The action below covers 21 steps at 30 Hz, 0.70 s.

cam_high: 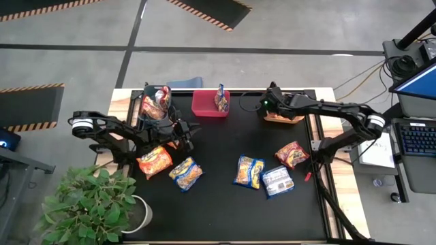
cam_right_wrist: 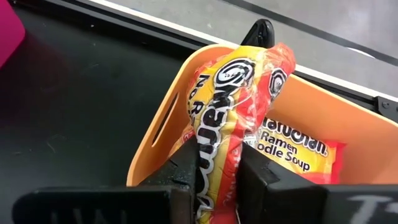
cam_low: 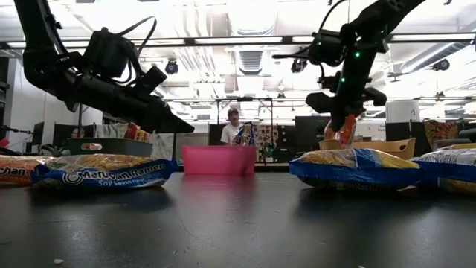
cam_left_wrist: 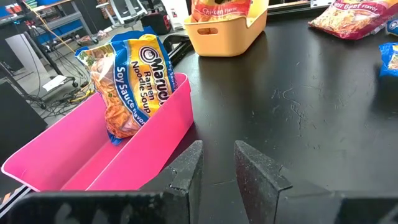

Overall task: Sort Maruchan noodles
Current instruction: Put the orange noodle pack into the yellow bin

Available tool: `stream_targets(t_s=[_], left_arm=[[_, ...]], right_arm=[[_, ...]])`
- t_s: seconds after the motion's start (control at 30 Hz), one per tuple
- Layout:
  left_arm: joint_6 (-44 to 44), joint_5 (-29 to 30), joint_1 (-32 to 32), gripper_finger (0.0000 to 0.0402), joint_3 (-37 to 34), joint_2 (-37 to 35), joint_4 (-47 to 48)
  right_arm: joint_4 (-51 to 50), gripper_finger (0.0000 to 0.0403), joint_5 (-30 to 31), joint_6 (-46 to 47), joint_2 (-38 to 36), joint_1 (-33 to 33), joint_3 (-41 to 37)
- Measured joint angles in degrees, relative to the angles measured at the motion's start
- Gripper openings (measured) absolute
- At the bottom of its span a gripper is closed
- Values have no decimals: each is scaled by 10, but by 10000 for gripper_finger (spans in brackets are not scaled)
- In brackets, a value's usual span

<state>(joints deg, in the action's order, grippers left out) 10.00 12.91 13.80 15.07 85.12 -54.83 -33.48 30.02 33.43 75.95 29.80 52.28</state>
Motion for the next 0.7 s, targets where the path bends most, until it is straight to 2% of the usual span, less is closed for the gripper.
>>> stream_targets(t_s=[0.43, 0.57, 0.7], left_arm=[[0, 0, 0, 74, 0, 0, 0], [0, 0, 0, 74, 0, 0, 0], [0, 0, 0, 74, 0, 0, 0]], right_arm=[[48, 129, 0, -21, 3, 0, 0], [81, 129, 0, -36, 3, 3, 0], [103, 112, 7, -40, 9, 8, 0]])
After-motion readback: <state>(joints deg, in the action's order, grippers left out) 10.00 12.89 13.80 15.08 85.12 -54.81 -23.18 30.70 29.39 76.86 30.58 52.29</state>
